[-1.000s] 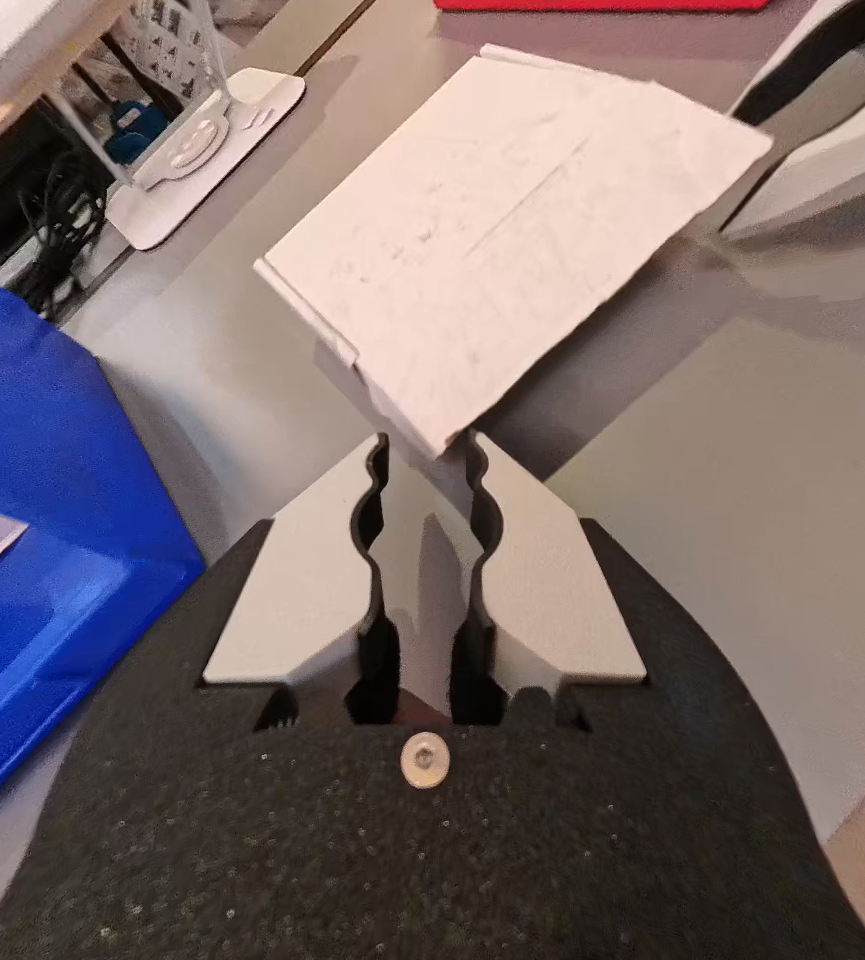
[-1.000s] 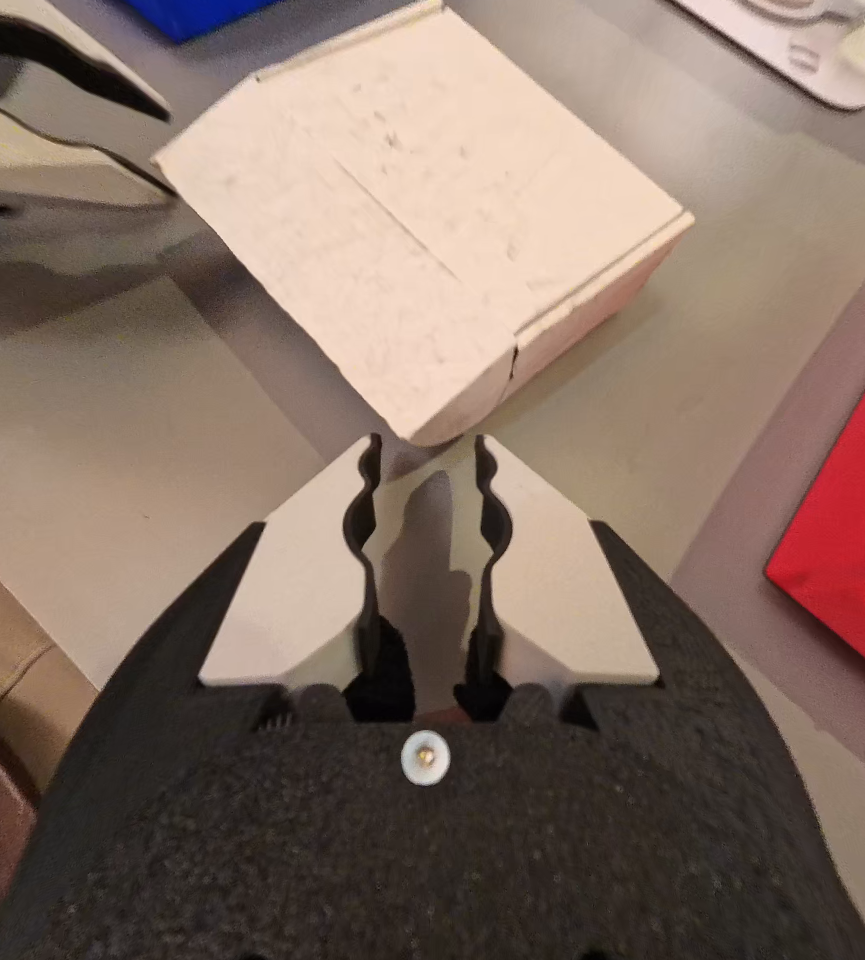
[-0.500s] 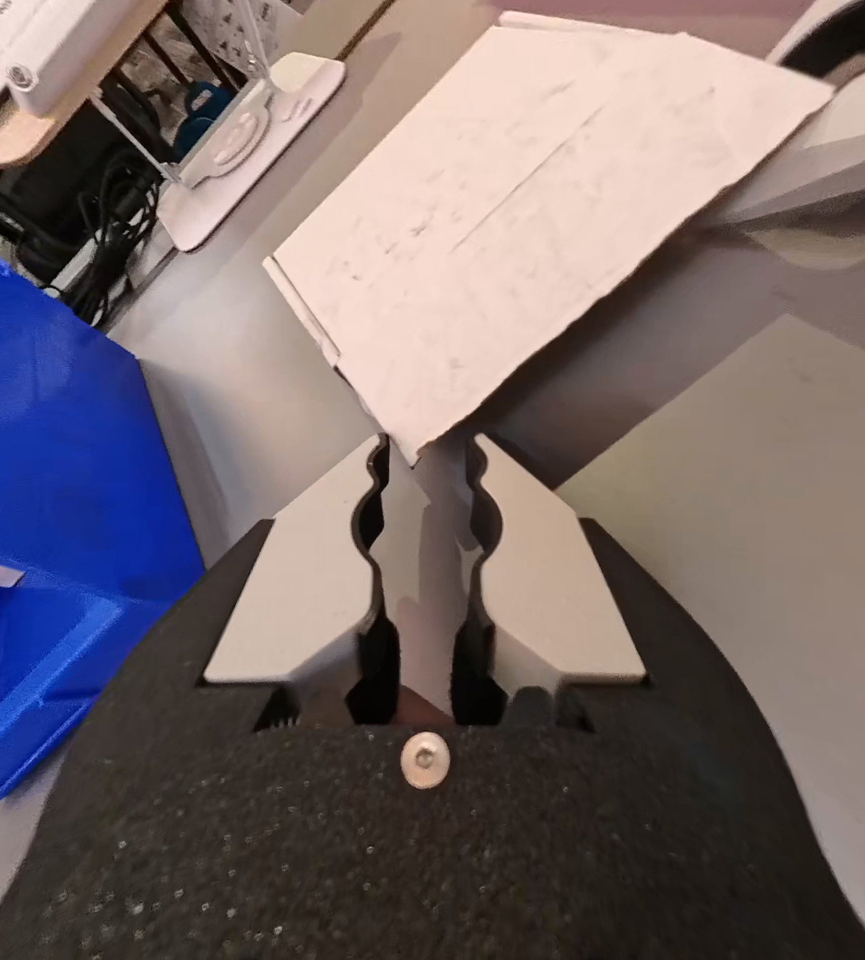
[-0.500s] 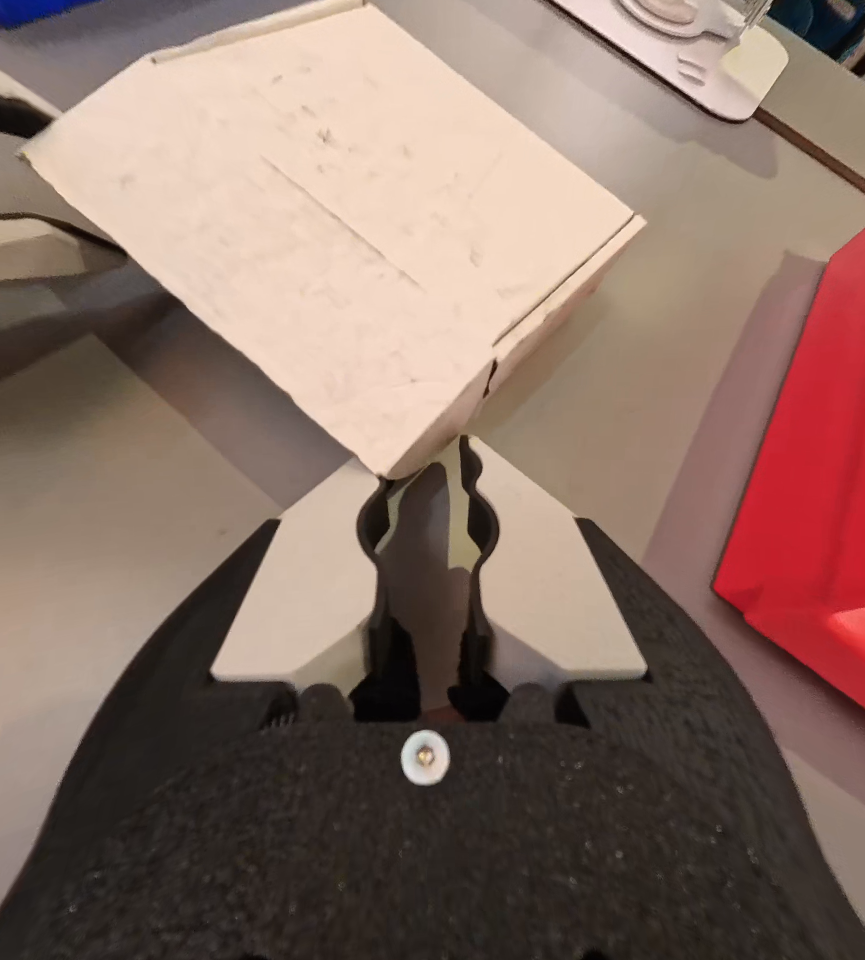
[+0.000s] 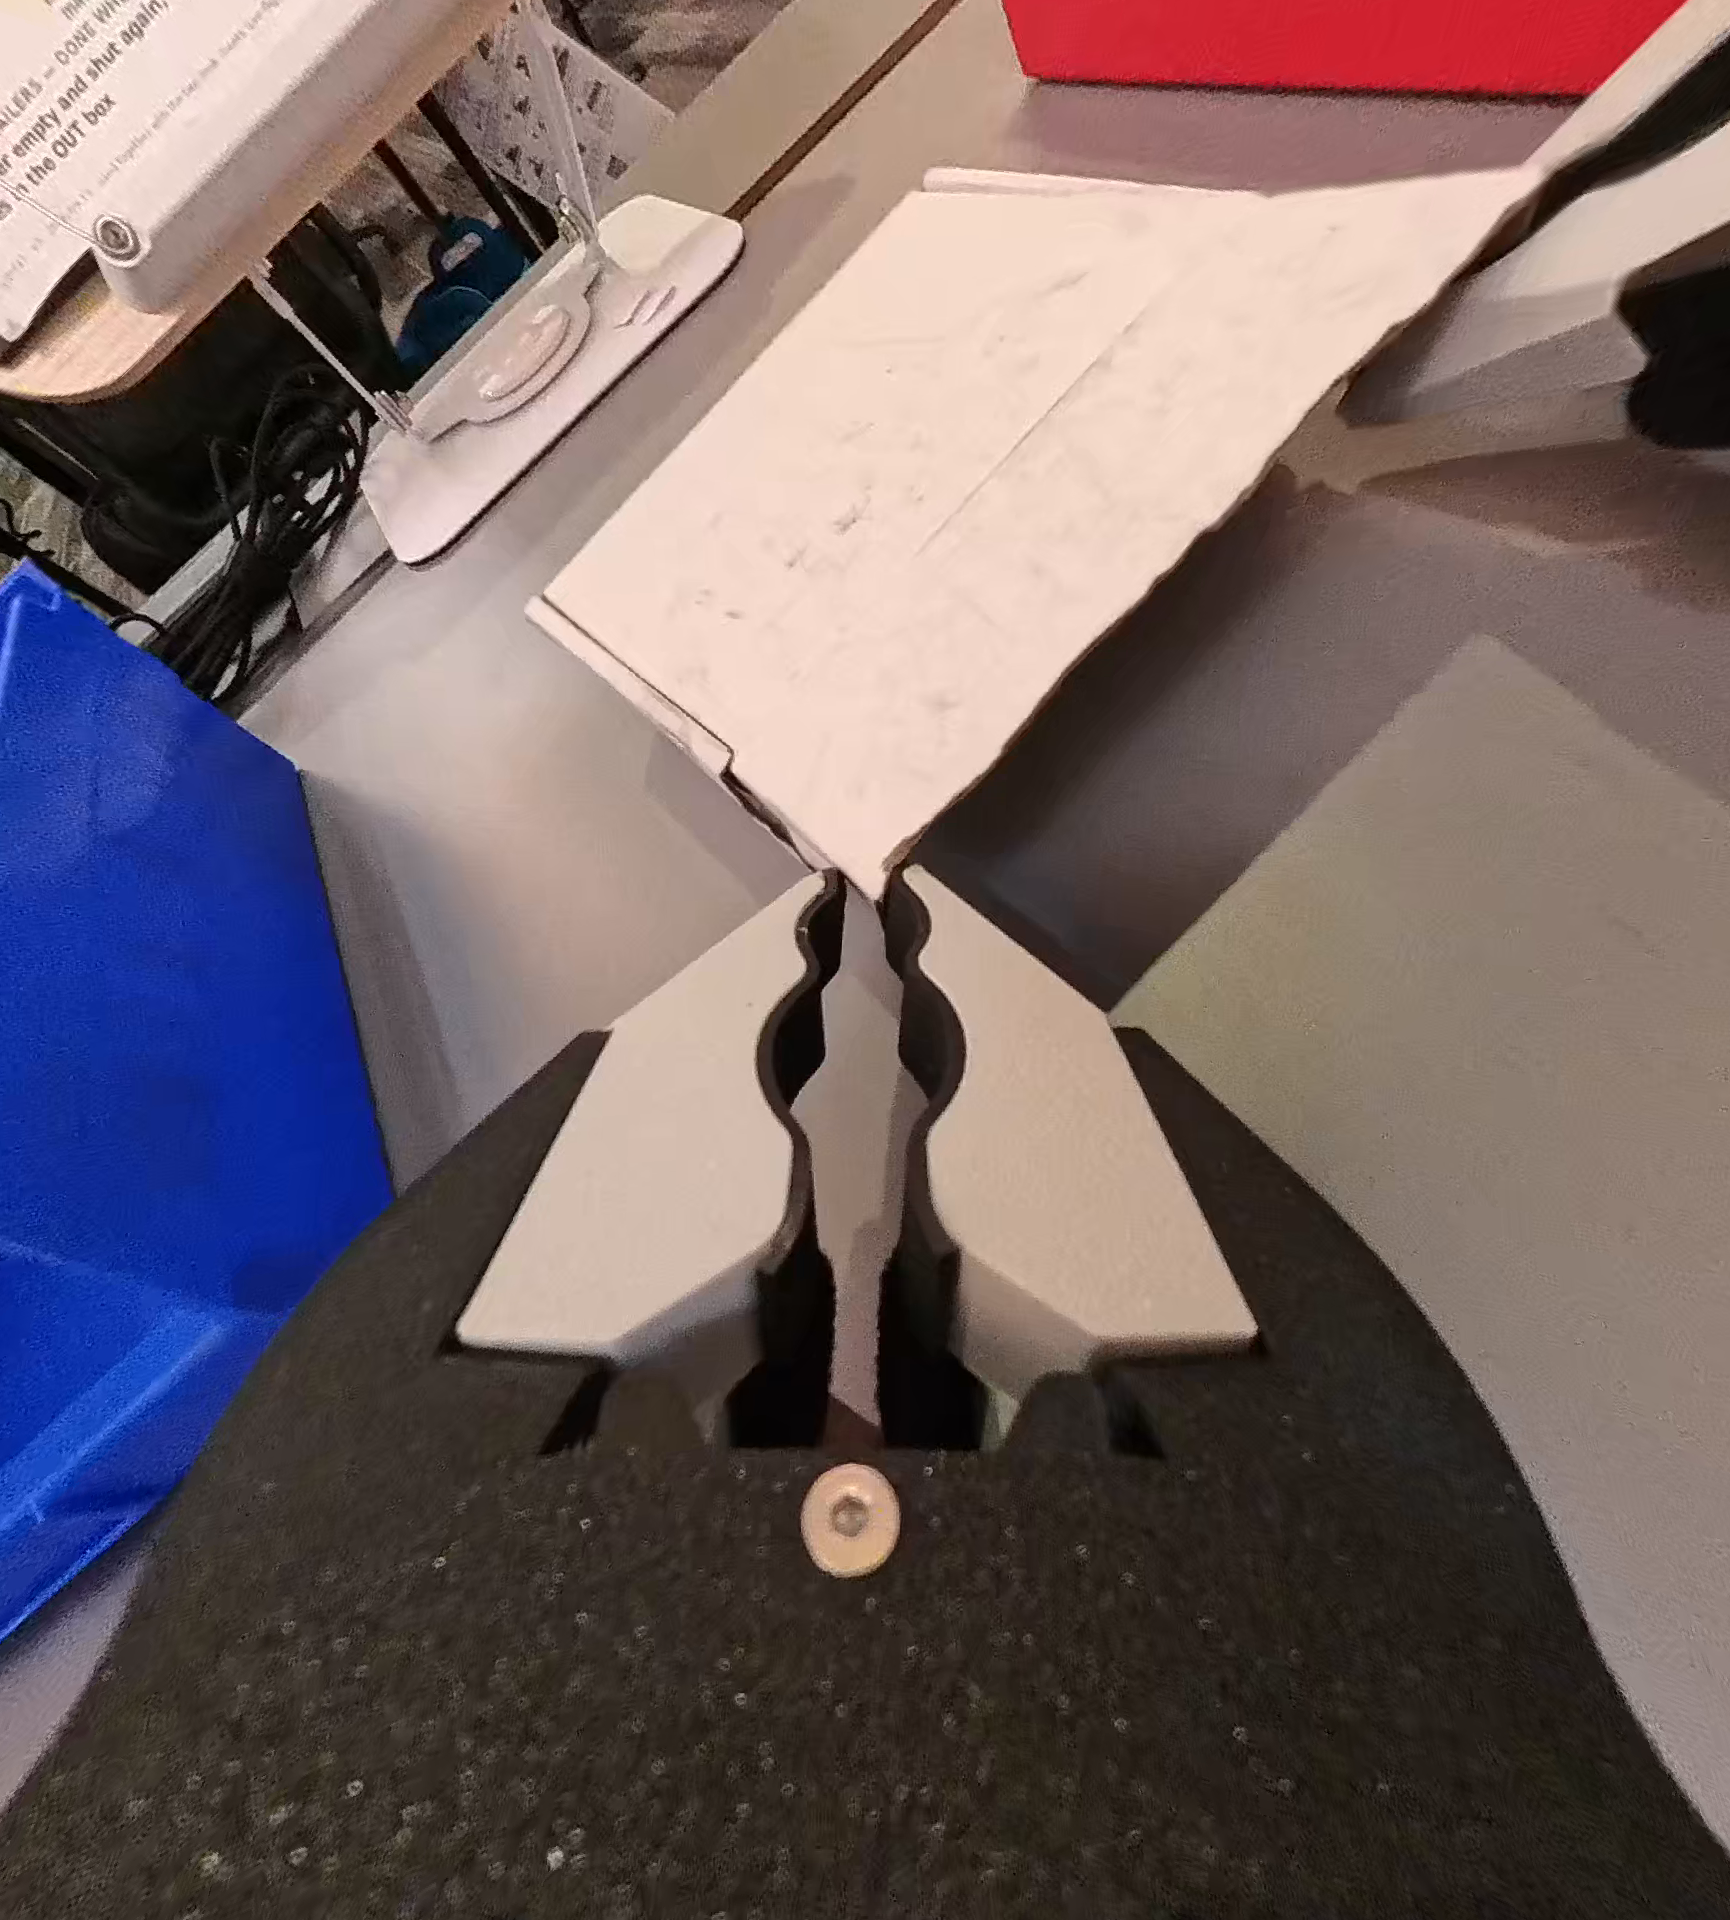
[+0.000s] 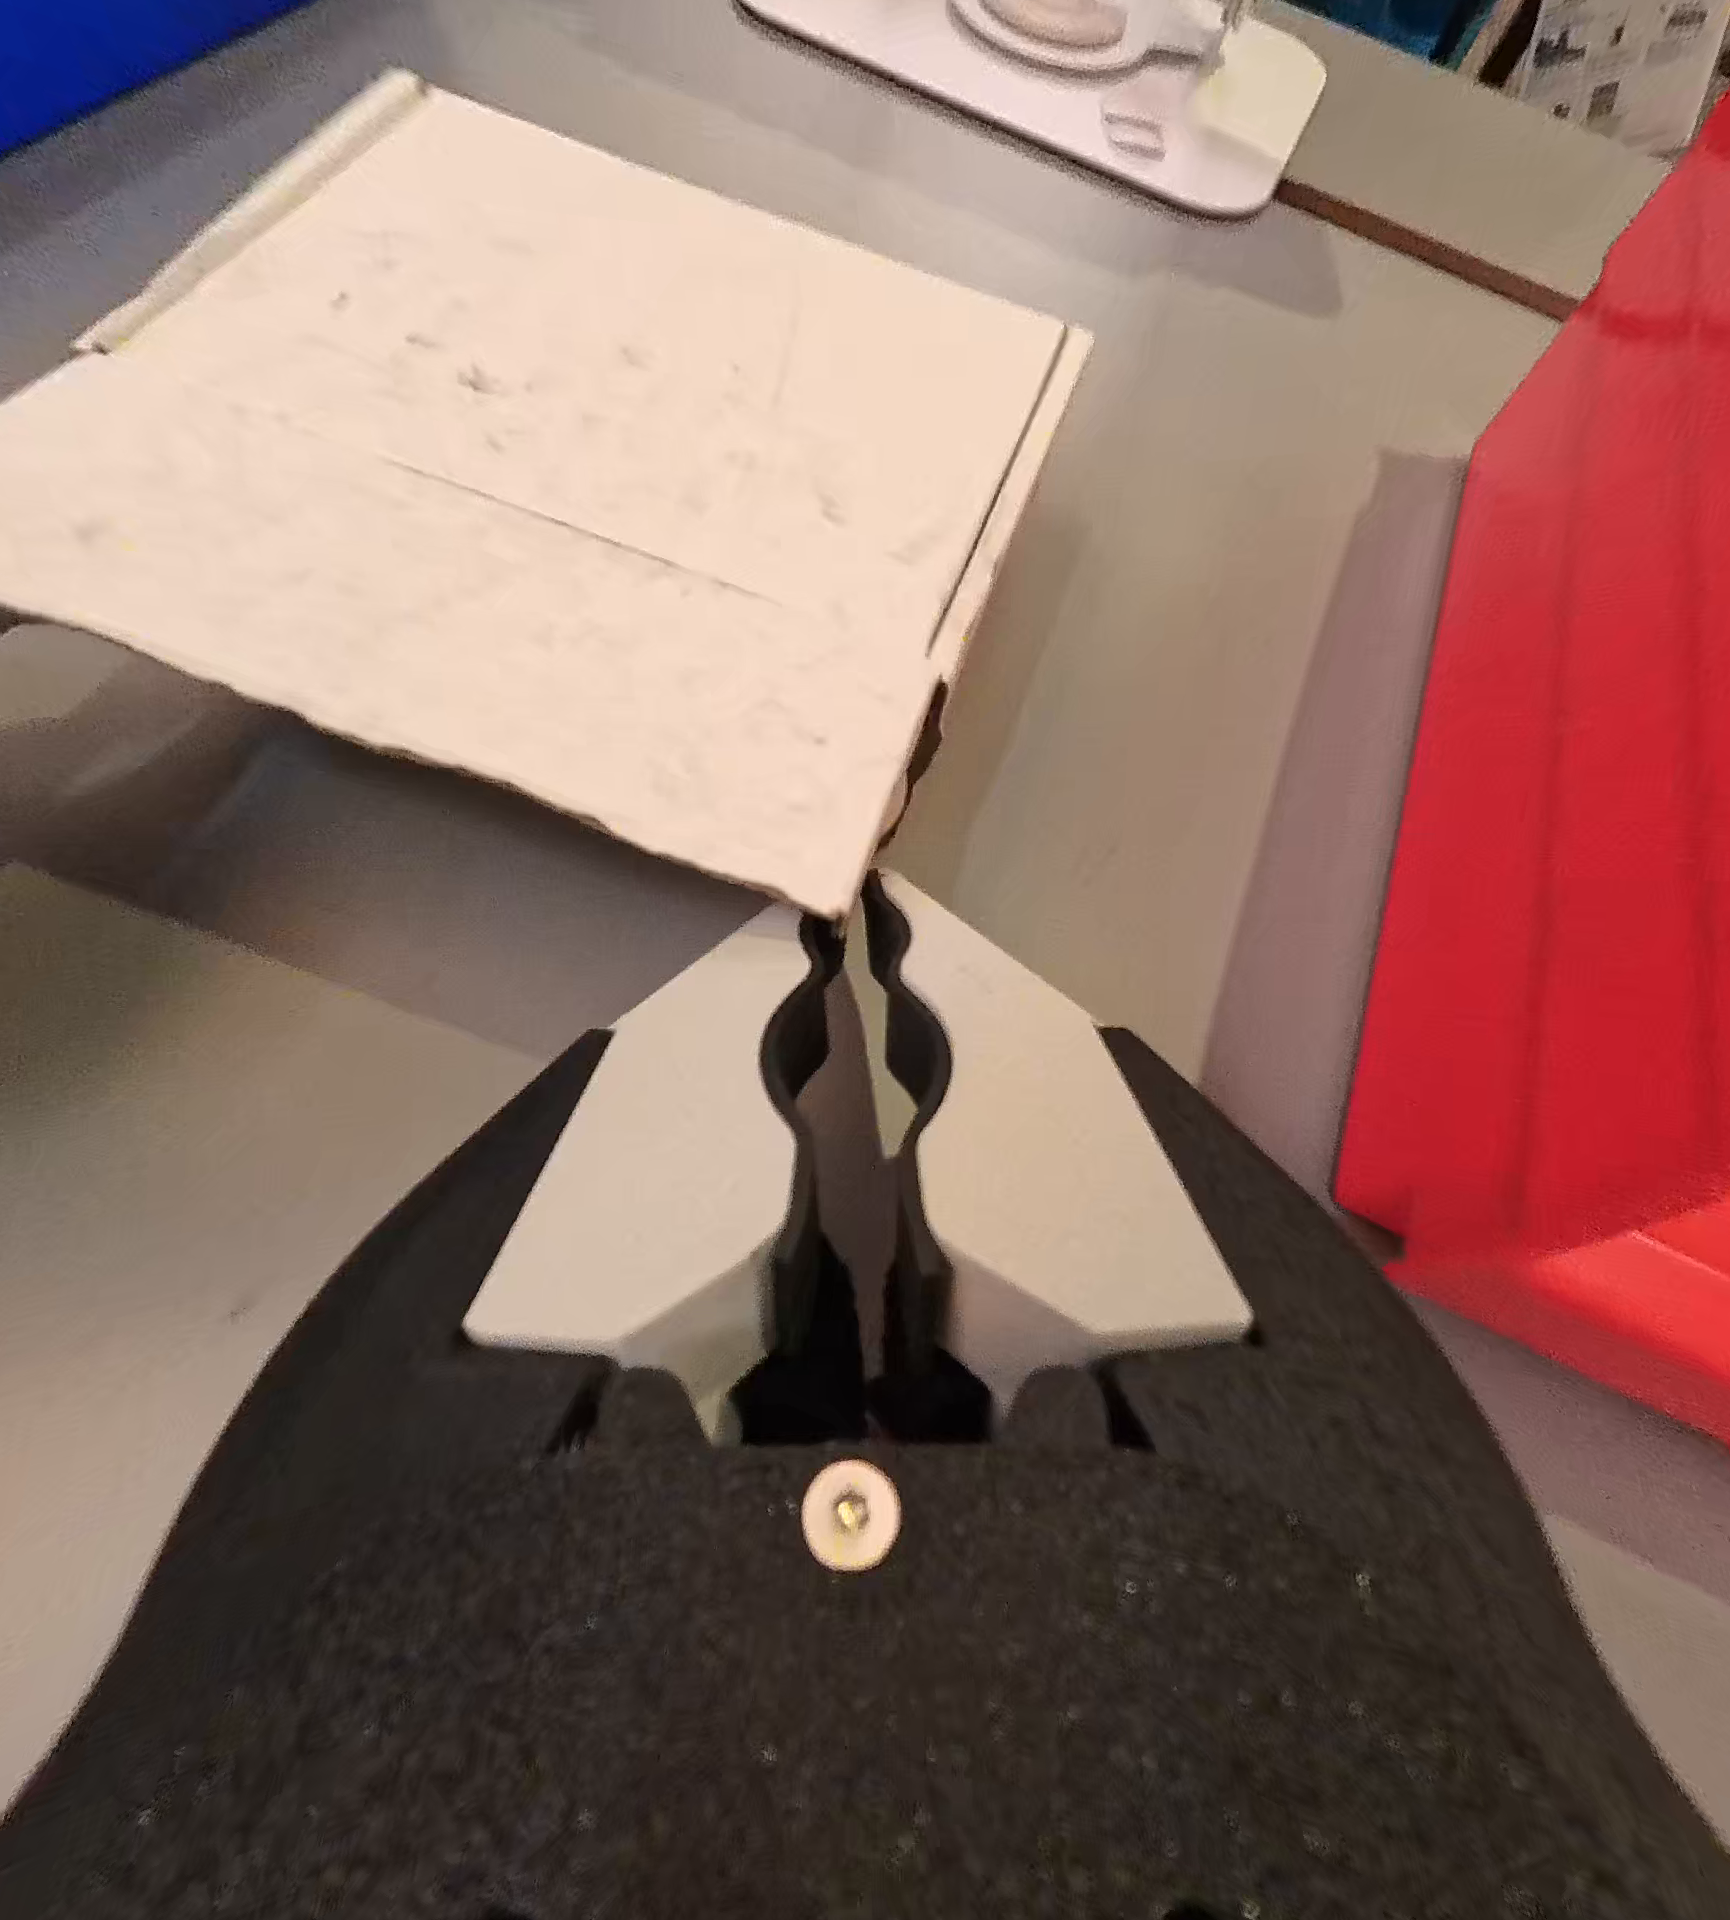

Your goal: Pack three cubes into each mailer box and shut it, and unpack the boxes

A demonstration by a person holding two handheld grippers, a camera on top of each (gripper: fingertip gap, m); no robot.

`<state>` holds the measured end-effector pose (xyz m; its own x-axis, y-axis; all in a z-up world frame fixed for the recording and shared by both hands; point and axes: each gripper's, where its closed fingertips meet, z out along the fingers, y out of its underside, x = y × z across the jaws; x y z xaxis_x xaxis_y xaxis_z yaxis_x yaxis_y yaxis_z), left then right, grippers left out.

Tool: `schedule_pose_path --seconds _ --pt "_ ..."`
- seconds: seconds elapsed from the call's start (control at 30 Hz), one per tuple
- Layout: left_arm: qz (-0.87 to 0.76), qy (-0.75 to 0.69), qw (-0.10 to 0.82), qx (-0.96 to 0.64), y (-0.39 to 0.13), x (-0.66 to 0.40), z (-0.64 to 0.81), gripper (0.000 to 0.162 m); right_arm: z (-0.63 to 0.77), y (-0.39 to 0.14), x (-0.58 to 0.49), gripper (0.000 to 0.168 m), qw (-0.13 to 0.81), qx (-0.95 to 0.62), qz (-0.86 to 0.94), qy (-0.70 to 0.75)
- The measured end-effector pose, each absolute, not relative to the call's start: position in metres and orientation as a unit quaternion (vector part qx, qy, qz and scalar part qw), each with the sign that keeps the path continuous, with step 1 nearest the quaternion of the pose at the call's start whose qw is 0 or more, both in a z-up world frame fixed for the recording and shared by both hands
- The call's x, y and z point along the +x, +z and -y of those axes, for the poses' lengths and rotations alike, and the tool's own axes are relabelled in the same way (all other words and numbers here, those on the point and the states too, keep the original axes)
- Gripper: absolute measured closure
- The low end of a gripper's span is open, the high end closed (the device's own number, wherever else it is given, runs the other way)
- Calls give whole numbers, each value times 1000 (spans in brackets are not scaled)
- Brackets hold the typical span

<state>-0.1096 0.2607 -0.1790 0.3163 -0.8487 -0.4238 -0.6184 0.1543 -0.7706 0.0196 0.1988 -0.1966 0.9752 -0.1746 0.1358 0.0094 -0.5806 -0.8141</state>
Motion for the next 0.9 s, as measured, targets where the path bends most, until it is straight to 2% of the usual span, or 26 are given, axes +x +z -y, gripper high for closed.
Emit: schedule_pose_path --seconds 0.3,0.7,0.83,0.9 --pt "-582 -71 512 -627 -189 -98 -278 158 -221 -207 30 168 428 -895 -121 -18" --pt "-598 -42 498 -627 -197 -97 -297 161 -231 -216 25 168 401 -907 -124 36" --pt "-604 -42 492 -626 -194 -105 -298 160 -226 -215 21 160 400 -910 -101 27" --pt "-612 -48 489 -620 -192 -111 -298 156 -219 -214 16 141 400 -913 -75 27"
